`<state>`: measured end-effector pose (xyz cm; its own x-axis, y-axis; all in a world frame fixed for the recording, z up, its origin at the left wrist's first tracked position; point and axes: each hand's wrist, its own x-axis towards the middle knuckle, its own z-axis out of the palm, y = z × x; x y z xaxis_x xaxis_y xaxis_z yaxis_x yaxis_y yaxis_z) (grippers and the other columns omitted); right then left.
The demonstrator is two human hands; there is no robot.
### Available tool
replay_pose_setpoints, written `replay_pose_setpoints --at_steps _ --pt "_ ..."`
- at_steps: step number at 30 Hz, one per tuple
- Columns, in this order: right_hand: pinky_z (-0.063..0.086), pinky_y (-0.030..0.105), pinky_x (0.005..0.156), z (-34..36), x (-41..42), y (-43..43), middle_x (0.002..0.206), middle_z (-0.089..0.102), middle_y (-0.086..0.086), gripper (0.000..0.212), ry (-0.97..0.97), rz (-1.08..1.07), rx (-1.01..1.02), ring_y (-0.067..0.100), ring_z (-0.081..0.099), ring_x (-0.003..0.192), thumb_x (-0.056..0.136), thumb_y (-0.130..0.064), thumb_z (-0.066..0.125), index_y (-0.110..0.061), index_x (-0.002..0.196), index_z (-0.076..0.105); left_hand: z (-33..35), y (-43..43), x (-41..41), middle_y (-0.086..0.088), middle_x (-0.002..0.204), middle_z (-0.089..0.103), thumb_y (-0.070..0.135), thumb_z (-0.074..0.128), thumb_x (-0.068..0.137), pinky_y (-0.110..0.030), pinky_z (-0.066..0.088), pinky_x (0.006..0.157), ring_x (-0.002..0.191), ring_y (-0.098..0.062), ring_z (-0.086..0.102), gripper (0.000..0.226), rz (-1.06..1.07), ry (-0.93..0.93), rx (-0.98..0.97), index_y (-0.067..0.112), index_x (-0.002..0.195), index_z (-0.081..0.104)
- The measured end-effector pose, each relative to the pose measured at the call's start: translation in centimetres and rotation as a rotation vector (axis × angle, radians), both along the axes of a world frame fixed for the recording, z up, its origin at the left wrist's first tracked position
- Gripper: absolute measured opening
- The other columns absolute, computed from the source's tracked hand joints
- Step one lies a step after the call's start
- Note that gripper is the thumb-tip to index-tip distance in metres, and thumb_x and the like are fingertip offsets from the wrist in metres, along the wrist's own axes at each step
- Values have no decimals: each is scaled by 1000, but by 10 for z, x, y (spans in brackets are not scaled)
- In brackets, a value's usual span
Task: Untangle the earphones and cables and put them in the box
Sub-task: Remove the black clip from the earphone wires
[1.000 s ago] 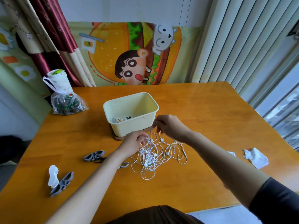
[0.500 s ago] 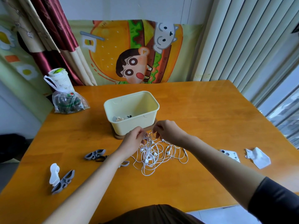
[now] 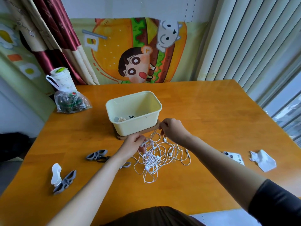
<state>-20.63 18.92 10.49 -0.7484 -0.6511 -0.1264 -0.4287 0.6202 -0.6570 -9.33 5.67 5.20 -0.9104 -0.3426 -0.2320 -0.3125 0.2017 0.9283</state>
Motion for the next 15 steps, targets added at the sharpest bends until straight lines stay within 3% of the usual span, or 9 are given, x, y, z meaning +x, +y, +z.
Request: replay_pose_setpoints --at_steps 5,9,12,15 --pt "45 17 54 -4 -5 -1 74 63 5 27 -51 -57 -8 8 54 56 100 -12 37 -6 88 61 2 8 -8 -3 78 62 14 45 100 -12 46 58 59 -10 61 17 -44 14 -40 8 95 59" --pt "44 16 54 -6 -10 0 75 66 8 29 -64 -109 -46 7 53 54 99 -11 36 -7 84 60 1 12 -9 6 78 65 25 56 96 -29 51 83 72 -6 65 15 -176 -60 -69 14 91 64" --pt "43 16 52 -6 -17 2 75 64 7 31 -76 -172 -44 8 52 54 100 -12 35 -1 90 62 -3 14 -3 3 89 68 21 68 88 -23 49 84 85 -5 62 12 -300 -88 -42 13 97 68" --pt "38 7 43 -5 -22 6 76 63 6 31 -98 -216 -48 6 52 53 100 -11 35 1 95 63 -4 18 0 4 88 69 17 66 89 -15 49 77 79 0 63 5 -351 -72 -6 15 93 67"
